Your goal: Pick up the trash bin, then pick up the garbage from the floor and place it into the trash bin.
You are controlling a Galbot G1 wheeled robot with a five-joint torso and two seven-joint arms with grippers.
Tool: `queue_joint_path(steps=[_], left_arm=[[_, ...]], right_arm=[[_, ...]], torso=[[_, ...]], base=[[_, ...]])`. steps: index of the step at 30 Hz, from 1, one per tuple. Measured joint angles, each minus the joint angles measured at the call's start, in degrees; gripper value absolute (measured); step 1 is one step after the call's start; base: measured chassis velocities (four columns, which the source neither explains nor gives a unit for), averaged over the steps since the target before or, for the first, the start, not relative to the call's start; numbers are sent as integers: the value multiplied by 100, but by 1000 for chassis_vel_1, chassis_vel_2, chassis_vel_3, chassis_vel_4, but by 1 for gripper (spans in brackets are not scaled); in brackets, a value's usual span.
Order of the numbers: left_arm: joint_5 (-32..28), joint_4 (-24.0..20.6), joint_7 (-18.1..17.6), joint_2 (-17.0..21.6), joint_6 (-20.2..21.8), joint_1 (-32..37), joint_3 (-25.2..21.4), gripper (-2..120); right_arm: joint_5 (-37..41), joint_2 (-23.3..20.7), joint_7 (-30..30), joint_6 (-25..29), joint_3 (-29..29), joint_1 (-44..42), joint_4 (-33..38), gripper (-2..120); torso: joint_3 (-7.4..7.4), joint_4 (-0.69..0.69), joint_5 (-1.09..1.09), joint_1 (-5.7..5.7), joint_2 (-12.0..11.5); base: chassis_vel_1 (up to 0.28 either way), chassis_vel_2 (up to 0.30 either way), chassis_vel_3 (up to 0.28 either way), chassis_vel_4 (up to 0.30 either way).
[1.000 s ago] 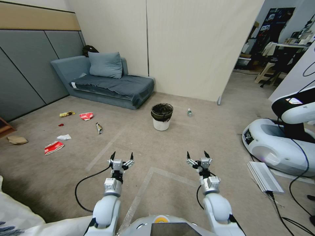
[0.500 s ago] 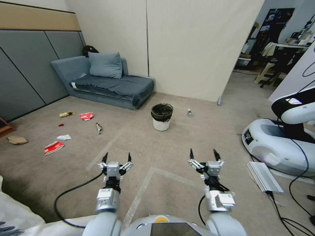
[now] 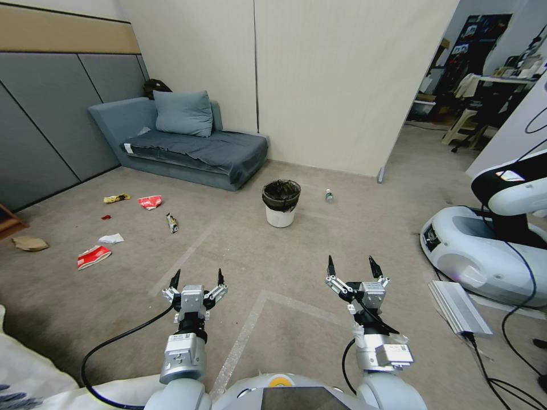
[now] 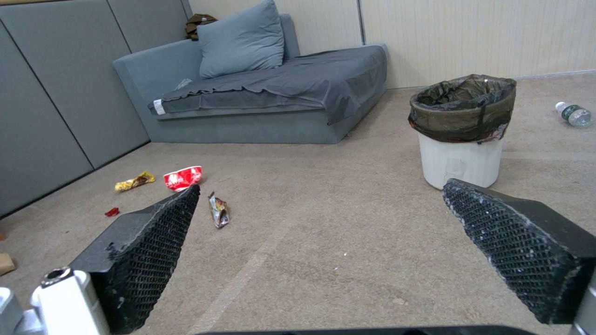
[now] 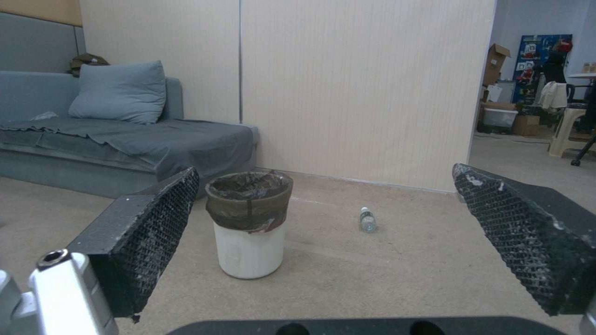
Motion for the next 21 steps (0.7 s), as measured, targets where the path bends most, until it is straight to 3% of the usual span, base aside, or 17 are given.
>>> queue_joint_path(steps=[14, 21], left_arm=[[74, 12, 43, -3, -23, -3, 45, 100], [135, 16, 52, -4, -51, -4, 52, 100]], right_arm=[[24, -6, -37, 8, 1, 5, -44, 100], [5, -9, -30, 5, 3, 4, -45, 100]], torso=[[0, 0, 0, 0, 0], [1, 0, 0, 0, 0]], base=[[-6, 11, 8, -6], [-155, 146, 155, -142]])
